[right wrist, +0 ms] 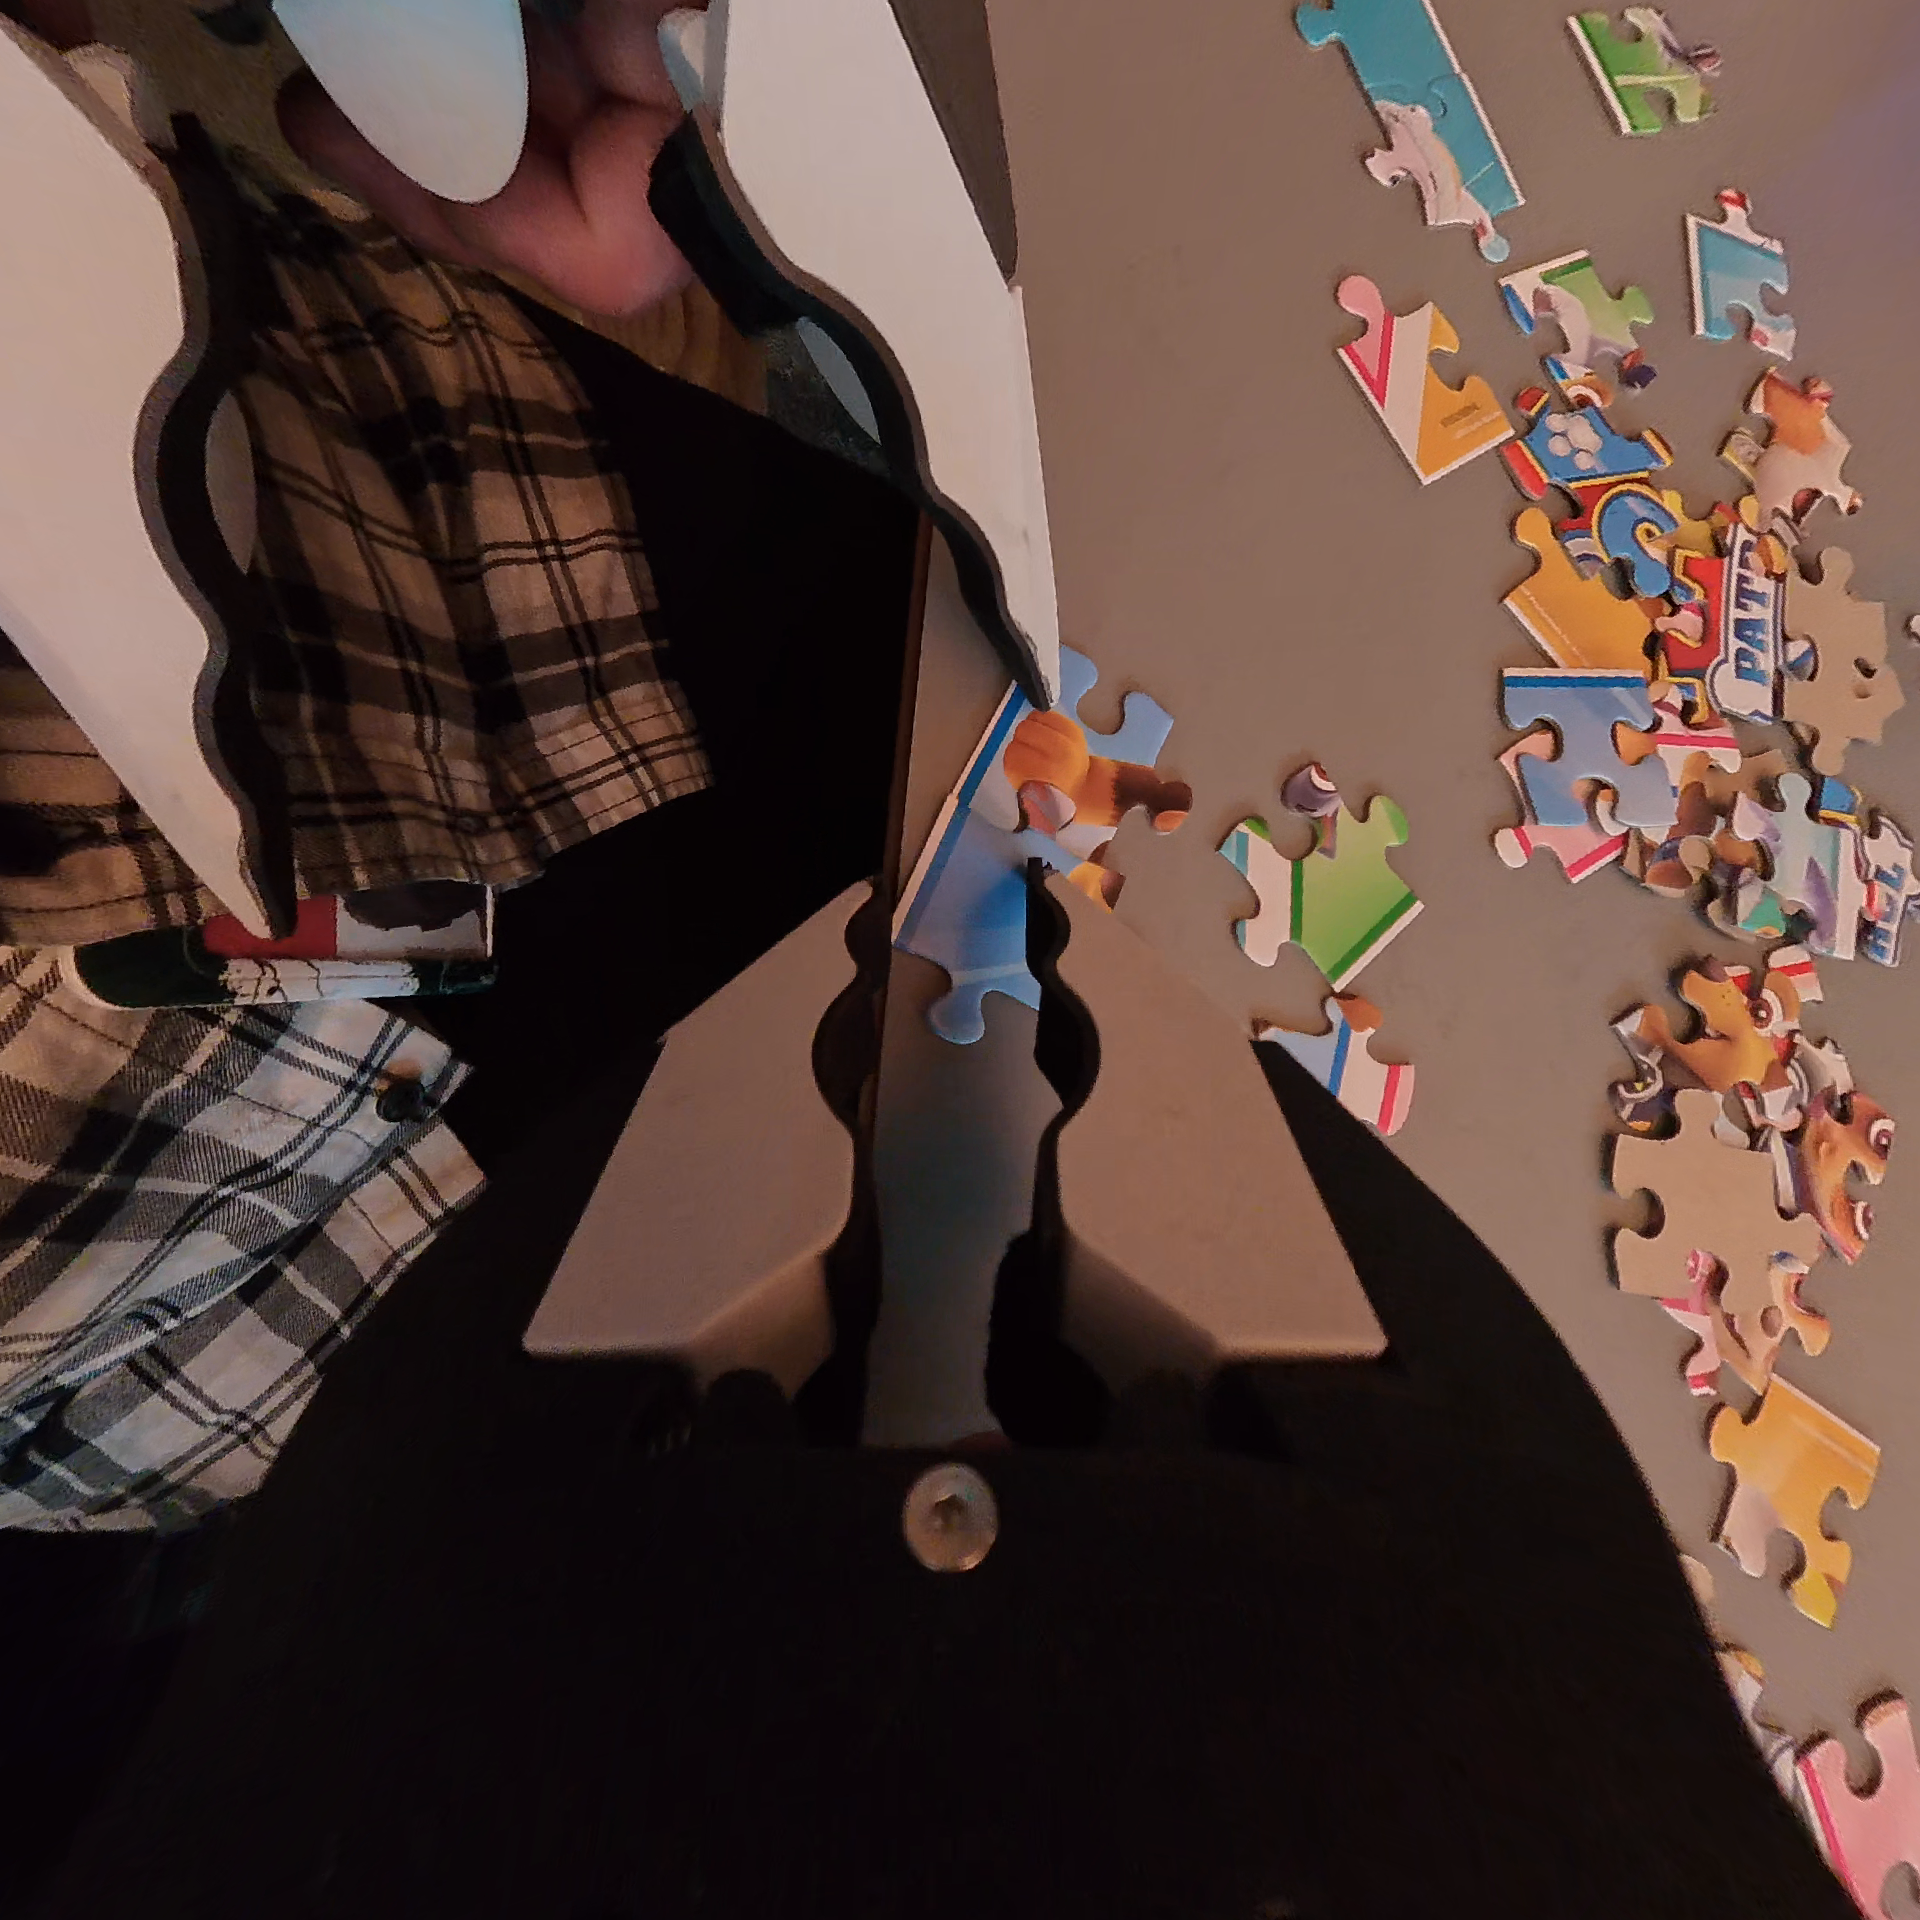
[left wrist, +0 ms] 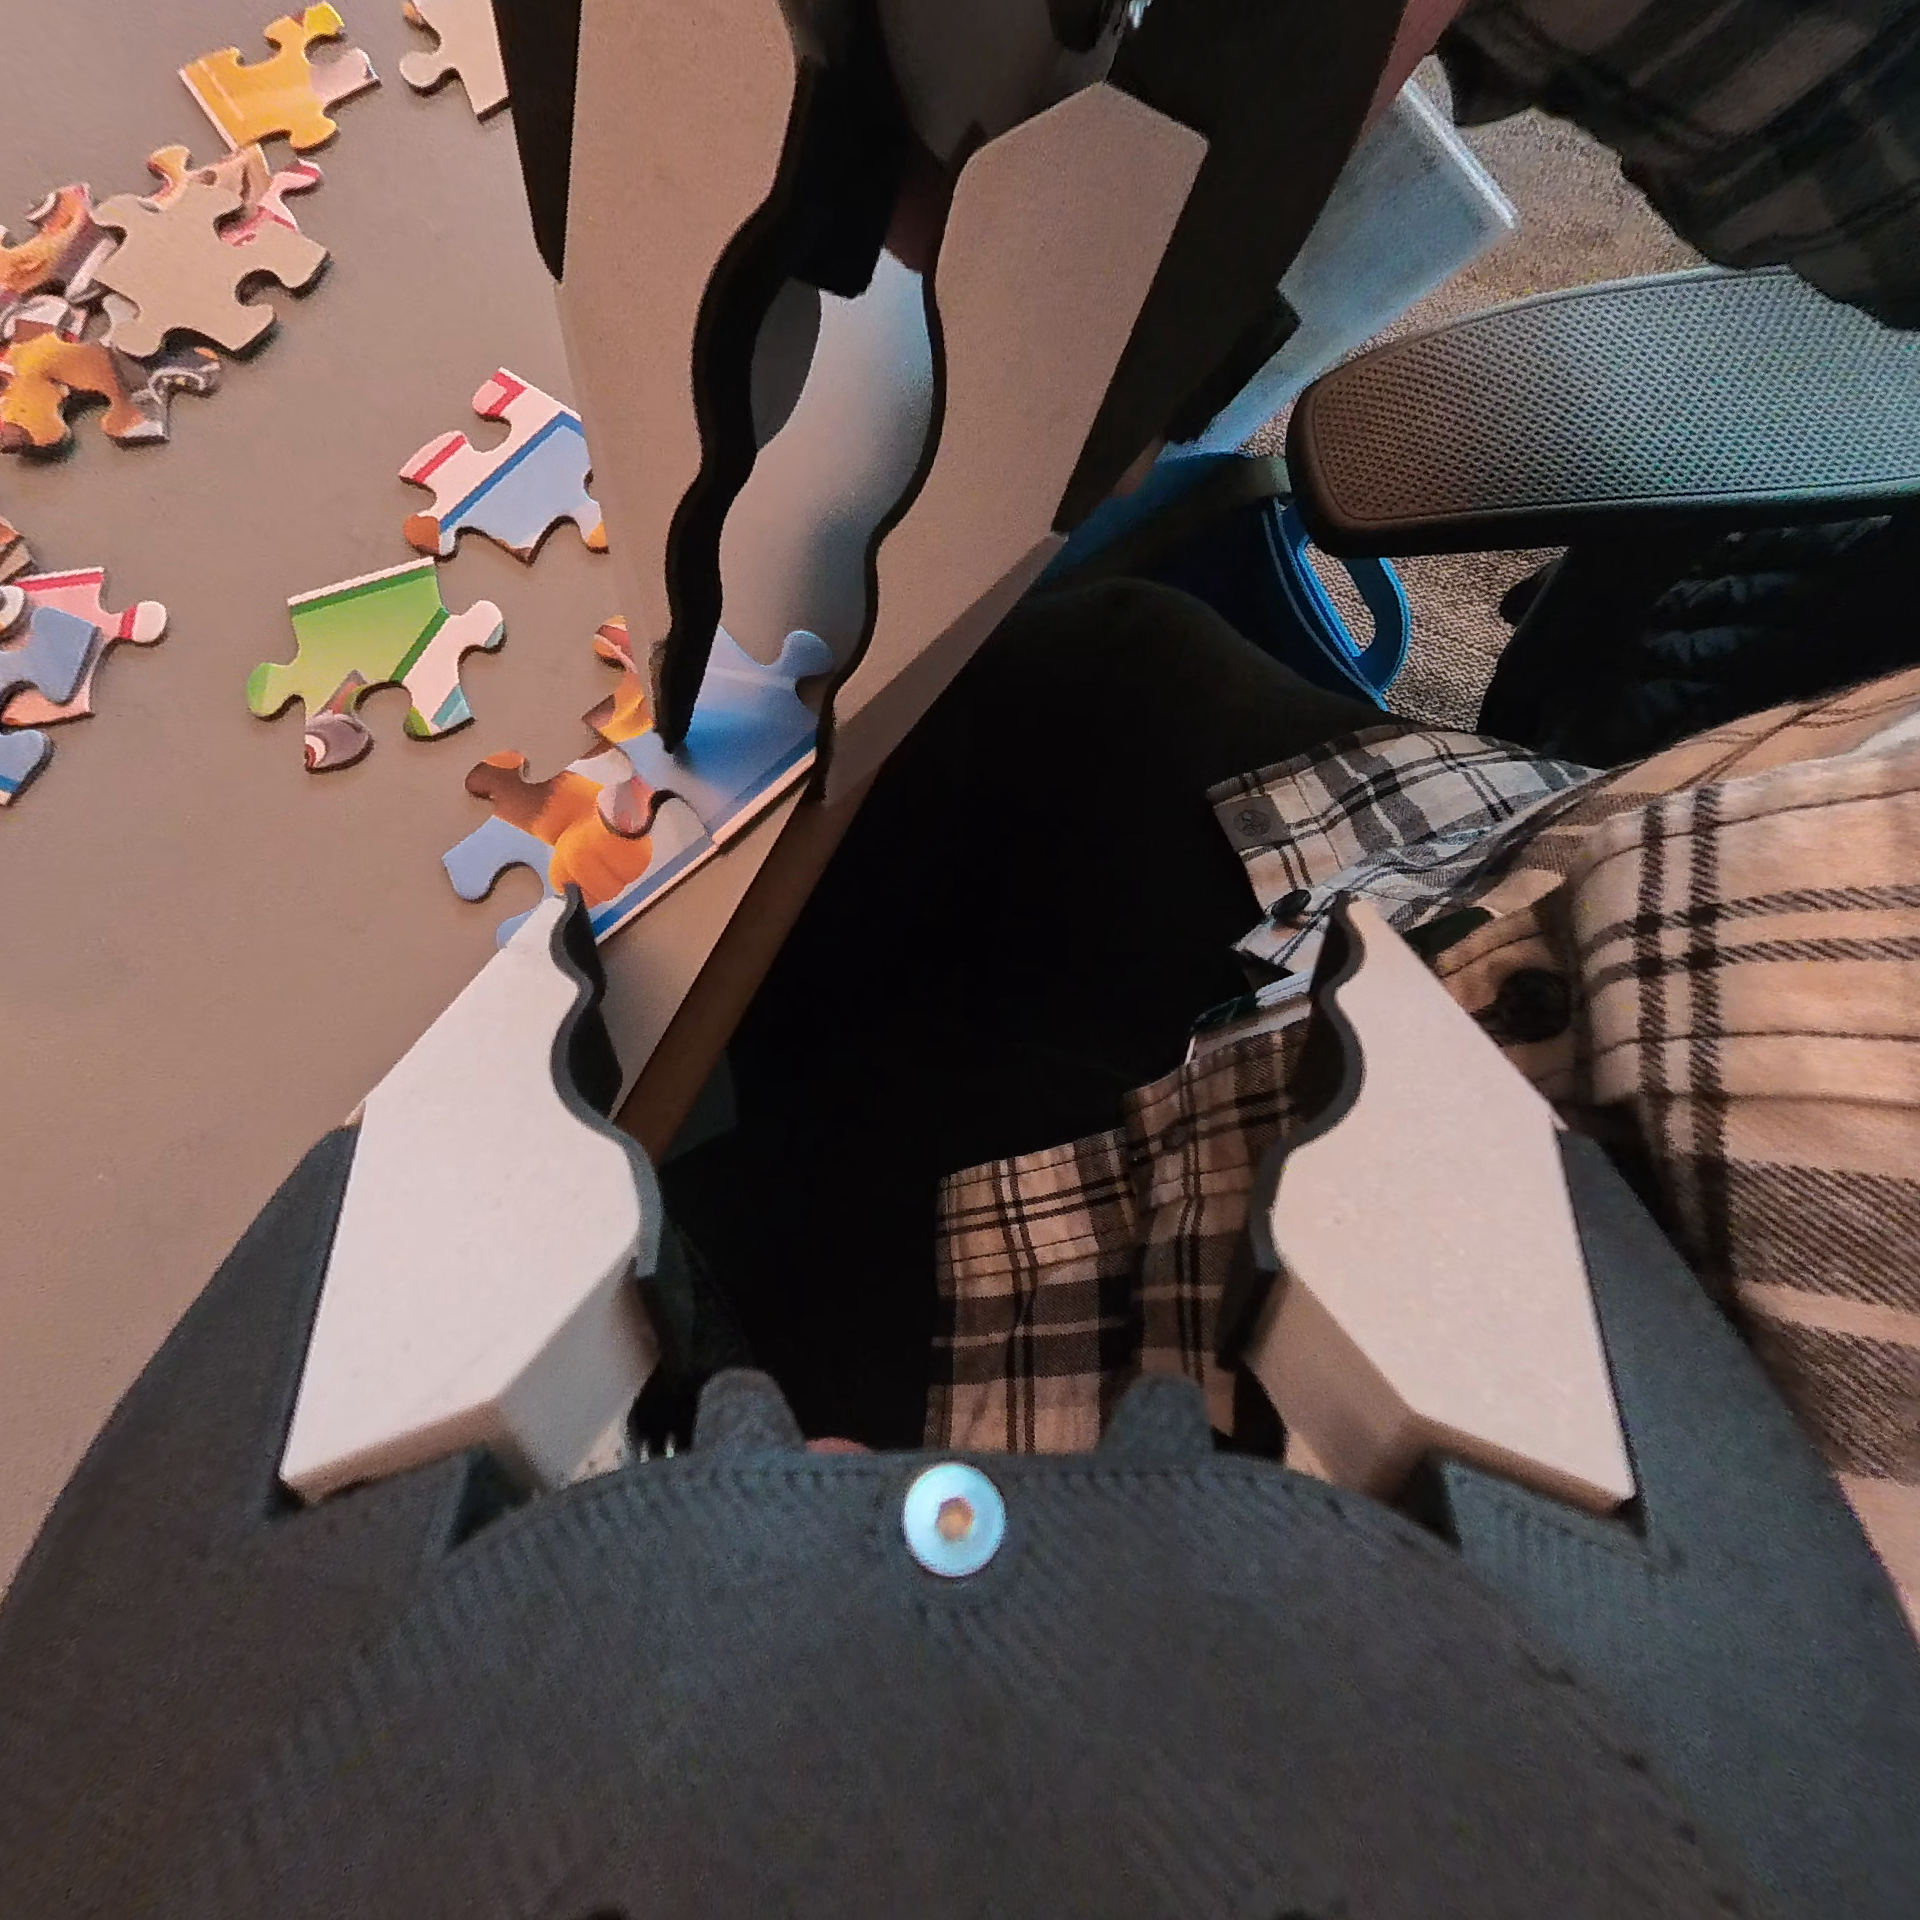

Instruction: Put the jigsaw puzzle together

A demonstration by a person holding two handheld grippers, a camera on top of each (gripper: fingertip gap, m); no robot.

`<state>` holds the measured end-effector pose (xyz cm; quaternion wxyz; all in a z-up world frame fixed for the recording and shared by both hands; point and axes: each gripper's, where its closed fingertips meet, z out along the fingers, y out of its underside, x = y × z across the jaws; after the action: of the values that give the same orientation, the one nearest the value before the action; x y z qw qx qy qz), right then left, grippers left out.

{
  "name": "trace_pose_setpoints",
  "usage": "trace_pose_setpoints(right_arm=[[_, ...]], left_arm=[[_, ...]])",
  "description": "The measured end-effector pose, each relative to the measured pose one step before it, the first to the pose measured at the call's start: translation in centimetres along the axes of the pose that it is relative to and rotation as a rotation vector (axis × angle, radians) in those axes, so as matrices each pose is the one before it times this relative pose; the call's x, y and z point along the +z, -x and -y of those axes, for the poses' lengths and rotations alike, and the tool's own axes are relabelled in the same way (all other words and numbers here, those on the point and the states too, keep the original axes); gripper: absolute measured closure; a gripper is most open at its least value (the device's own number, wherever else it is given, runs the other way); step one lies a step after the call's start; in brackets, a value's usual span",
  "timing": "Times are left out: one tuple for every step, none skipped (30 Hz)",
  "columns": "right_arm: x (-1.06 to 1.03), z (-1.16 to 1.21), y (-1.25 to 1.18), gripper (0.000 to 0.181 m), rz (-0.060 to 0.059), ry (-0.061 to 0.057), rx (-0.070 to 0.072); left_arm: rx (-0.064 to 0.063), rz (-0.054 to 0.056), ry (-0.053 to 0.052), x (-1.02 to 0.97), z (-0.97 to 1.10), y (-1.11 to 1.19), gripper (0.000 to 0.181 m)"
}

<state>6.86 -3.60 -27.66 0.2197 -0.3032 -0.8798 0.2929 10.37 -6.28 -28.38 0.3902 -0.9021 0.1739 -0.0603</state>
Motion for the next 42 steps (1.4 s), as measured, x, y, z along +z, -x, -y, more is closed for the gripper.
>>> trace_pose_setpoints(right_arm=[[-0.021, -0.019, 0.038, 0.157, 0.0005, -0.0009, -0.0021], [-0.070, -0.072, 0.059, 0.157, 0.0043, -0.0009, -0.0010], [-0.096, -0.097, 0.029, 0.158, 0.0055, 0.0022, 0.0031], [-0.049, -0.045, 0.002, 0.158, 0.0030, 0.0005, 0.0024], [-0.010, -0.008, 0.009, 0.158, 0.0025, -0.0011, -0.0020], [-0.045, -0.052, 0.024, 0.157, 0.0052, 0.0007, -0.0012], [-0.097, -0.088, -0.023, 0.158, 0.0068, 0.0035, -0.0002], [-0.110, -0.120, -0.048, 0.158, 0.0073, 0.0040, 0.0019], [-0.107, -0.125, -0.008, 0.157, 0.0103, 0.0021, 0.0050], [-0.124, -0.118, 0.005, 0.157, 0.0088, 0.0032, 0.0011], [-0.140, -0.089, -0.022, 0.156, 0.0073, 0.0061, -0.0003], [-0.147, -0.026, -0.135, 0.154, 0.0040, 0.0050, 0.0067], [-0.189, 0.185, -0.328, 0.148, -0.0016, -0.0064, 0.0151], [-0.232, 0.476, -0.597, 0.144, -0.0094, -0.0206, 0.0223], [-0.204, 0.558, -0.960, 0.145, -0.0238, -0.0202, 0.0226], [-0.066, 0.447, -1.257, 0.147, -0.0349, -0.0087, 0.0160], [0.102, 0.219, -1.652, 0.147, -0.0483, 0.0054, 0.0153], [0.319, -0.016, -1.962, 0.150, -0.0543, 0.0180, 0.0244], [0.524, -0.048, -1.631, 0.149, -0.0292, 0.0205, 0.0242], [0.635, 0.218, -1.105, 0.147, -0.0019, 0.0055, 0.0138], [0.661, 0.361, -1.122, 0.147, -0.0084, -0.0047, 0.0162], [0.748, 0.196, -0.865, 0.147, 0.0016, 0.0082, 0.0162], [0.784, 0.005, -0.494, 0.145, 0.0156, 0.0201, 0.0044], [0.721, 0.019, -0.552, 0.142, 0.0001, 0.0163, -0.0022], [0.660, -0.008, -0.451, 0.142, -0.0009, 0.0142, -0.0035], [0.527, 0.038, -0.132, 0.142, 0.0125, 0.0080, -0.0019], [0.249, 0.285, -0.122, 0.144, 0.0107, -0.0104, 0.0059], [0.170, 0.016, -0.169, 0.143, 0.0053, 0.0059, 0.0029], [0.074, 0.057, -0.080, 0.148, 0.0070, -0.0010, -0.0010], [0.055, 0.024, 0.045, 0.153, 0.0106, -0.0007, -0.0039], [0.056, 0.047, -0.005, 0.153, 0.0057, -0.0023, 0.0000], [0.034, 0.035, 0.008, 0.154, 0.0072, -0.0025, 0.0017], [0.019, 0.016, 0.010, 0.154, 0.0058, -0.0012, 0.0008], [-0.009, -0.007, -0.014, 0.154, 0.0033, 0.0000, 0.0009], [-0.016, 0.009, 0.026, 0.155, 0.0036, -0.0004, 0.0011], [-0.038, 0.026, 0.075, 0.160, 0.0039, -0.0031, -0.0036], [-0.067, 0.046, 0.032, 0.170, -0.0008, -0.0060, -0.0051], [-0.030, -0.038, 0.024, 0.171, 0.0010, -0.0021, -0.0001], [-0.004, -0.059, 0.061, 0.171, 0.0040, -0.0015, 0.0015], [-0.023, -0.051, 0.022, 0.171, 0.0004, -0.0008, 0.0005], [-0.059, -0.046, 0.006, 0.171, -0.0008, 0.0018, -0.0004], [-0.077, -0.039, 0.025, 0.171, 0.0001, 0.0030, -0.0013]], left_arm=[[-0.0020, 0.0002, -0.0014, -0.002, 0.021, 0.008, 0.049], [-0.0008, 0.0013, -0.0014, -0.002, 0.008, 0.028, 0.050], [0.0006, 0.0008, -0.0003, -0.016, -0.013, 0.026, 0.050], [-0.0001, 0.0017, -0.0010, -0.007, 0.000, 0.047, 0.051], [-0.0015, 0.0014, -0.0018, -0.022, 0.018, 0.063, 0.052], [-0.0030, 0.0003, -0.0021, 0.000, 0.025, 0.075, 0.053], [-0.0042, 0.0015, -0.0020, -0.015, 0.024, 0.111, 0.054], [-0.0047, 0.0051, 0.0021, -0.023, -0.027, 0.165, 0.054], [-0.0032, 0.0093, 0.0056, -0.043, -0.112, 0.235, 0.053], [-0.0058, 0.0090, 0.0044, -0.079, -0.114, 0.283, 0.053], [-0.0089, 0.0046, -0.0006, -0.096, -0.069, 0.244, 0.053], [-0.0130, 0.0093, 0.0084, -0.079, -0.230, 0.343, 0.052], [-0.0078, 0.0279, 0.0127, -0.009, -0.356, 0.656, 0.047], [0.0040, 0.0224, 0.0077, -0.072, -0.286, 0.558, 0.046], [-0.0036, 0.0080, 0.0050, -0.111, -0.193, 0.337, 0.045], [-0.0106, -0.0028, -0.0019, -0.160, -0.014, 0.153, 0.047], [-0.0108, -0.0108, -0.0042, -0.147, 0.067, -0.002, 0.048], [-0.0002, -0.0173, -0.0029, -0.123, 0.109, -0.200, 0.050], [0.0178, -0.0201, -0.0109, -0.120, 0.307, -0.471, 0.049], [0.0329, -0.0195, -0.0130, -0.073, 0.391, -0.657, 0.050], [0.0343, -0.0245, -0.0045, 0.080, 0.290, -0.794, 0.051], [0.0310, -0.0236, 0.0008, 0.228, 0.175, -0.748, 0.051], [0.0245, -0.0116, 0.0086, 0.323, -0.018, -0.425, 0.051], [0.0205, -0.0068, 0.0148, 0.345, -0.195, -0.231, 0.051], [0.0140, 0.0020, 0.0104, 0.299, -0.197, -0.017, 0.048], [0.0060, 0.0138, 0.0000, 0.124, -0.028, 0.227, 0.049], [-0.0074, 0.0091, 0.0014, -0.004, -0.036, 0.249, 0.050], [-0.0126, 0.0006, -0.0024, -0.071, -0.018, 0.176, 0.050], [-0.0123, -0.0003, -0.0047, -0.120, -0.036, 0.182, 0.050], [-0.0076, 0.0054, -0.0010, -0.131, -0.134, 0.250, 0.051], [-0.0020, 0.0084, 0.0027, -0.115, -0.208, 0.278, 0.051], [-0.0025, 0.0066, 0.0016, -0.124, -0.196, 0.235, 0.050], [-0.0047, 0.0045, -0.0002, -0.126, -0.146, 0.206, 0.050], [-0.0051, 0.0058, 0.0012, -0.133, -0.164, 0.245, 0.050], [-0.0046, 0.0090, 0.0041, -0.134, -0.202, 0.311, 0.050], [-0.0053, 0.0087, 0.0045, -0.140, -0.217, 0.331, 0.050], [-0.0065, 0.0120, 0.0058, -0.157, -0.250, 0.417, 0.050], [-0.0084, 0.0170, 0.0072, -0.167, -0.314, 0.567, 0.050], [-0.0115, 0.0155, 0.0025, -0.161, -0.279, 0.607, 0.050], [-0.0142, 0.0127, 0.0002, -0.163, -0.246, 0.592, 0.050], [-0.0118, 0.0095, 0.0026, -0.181, -0.216, 0.531, 0.051], [-0.0086, 0.0044, 0.0042, -0.155, -0.173, 0.402, 0.052]])
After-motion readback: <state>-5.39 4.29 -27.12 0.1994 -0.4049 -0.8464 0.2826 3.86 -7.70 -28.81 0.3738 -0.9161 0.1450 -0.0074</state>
